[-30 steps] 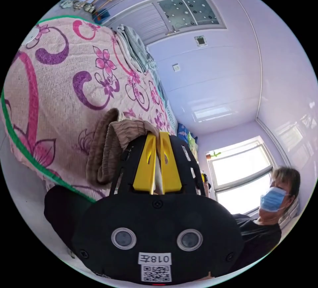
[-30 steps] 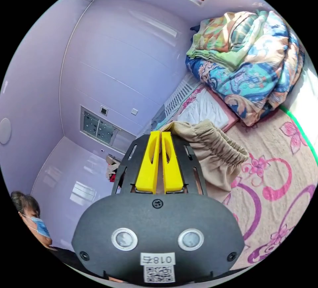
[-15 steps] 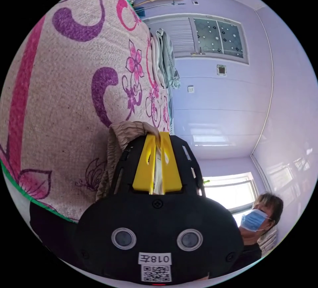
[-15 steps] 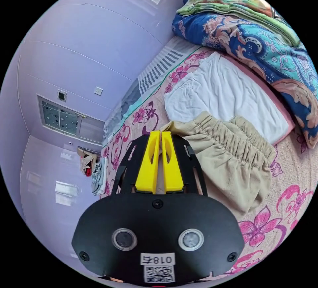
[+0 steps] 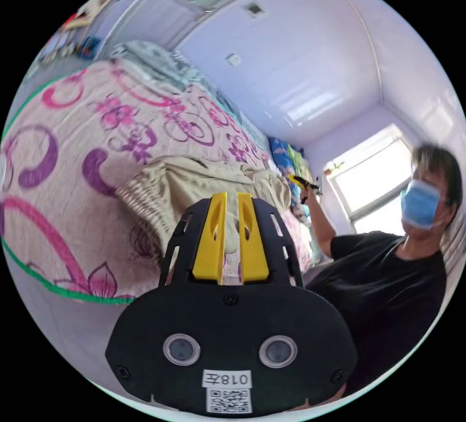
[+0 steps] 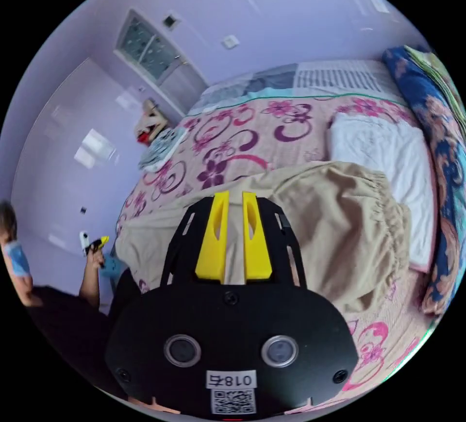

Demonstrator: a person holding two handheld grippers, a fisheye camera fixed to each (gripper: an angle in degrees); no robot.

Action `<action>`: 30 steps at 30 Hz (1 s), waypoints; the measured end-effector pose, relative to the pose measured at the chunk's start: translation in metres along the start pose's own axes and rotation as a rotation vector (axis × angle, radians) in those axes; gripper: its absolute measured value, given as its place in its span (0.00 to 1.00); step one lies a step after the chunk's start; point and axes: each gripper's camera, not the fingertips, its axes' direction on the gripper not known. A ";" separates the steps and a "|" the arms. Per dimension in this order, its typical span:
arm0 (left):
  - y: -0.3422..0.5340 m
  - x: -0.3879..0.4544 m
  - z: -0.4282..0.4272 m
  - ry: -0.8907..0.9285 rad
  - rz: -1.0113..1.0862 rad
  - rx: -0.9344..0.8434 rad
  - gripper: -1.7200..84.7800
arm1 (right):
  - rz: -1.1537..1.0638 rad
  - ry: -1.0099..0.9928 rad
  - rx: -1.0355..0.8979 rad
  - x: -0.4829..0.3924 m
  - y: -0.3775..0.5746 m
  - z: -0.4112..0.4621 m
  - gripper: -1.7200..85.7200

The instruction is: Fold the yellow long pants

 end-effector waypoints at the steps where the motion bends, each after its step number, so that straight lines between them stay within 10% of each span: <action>1: -0.023 0.026 0.032 0.047 0.069 -0.082 0.02 | -0.067 -0.038 -0.037 -0.018 -0.002 0.008 0.07; 13: -0.193 0.077 0.317 0.041 0.073 -0.502 0.04 | -0.422 0.151 -0.787 -0.198 -0.106 0.194 0.06; 22: -0.161 0.065 0.179 0.016 -0.112 0.068 0.07 | -0.189 0.245 -0.257 -0.188 -0.155 0.133 0.08; 30: 0.101 0.164 0.034 -0.267 -0.055 0.336 0.08 | 0.099 -0.338 -0.051 -0.118 0.023 0.024 0.12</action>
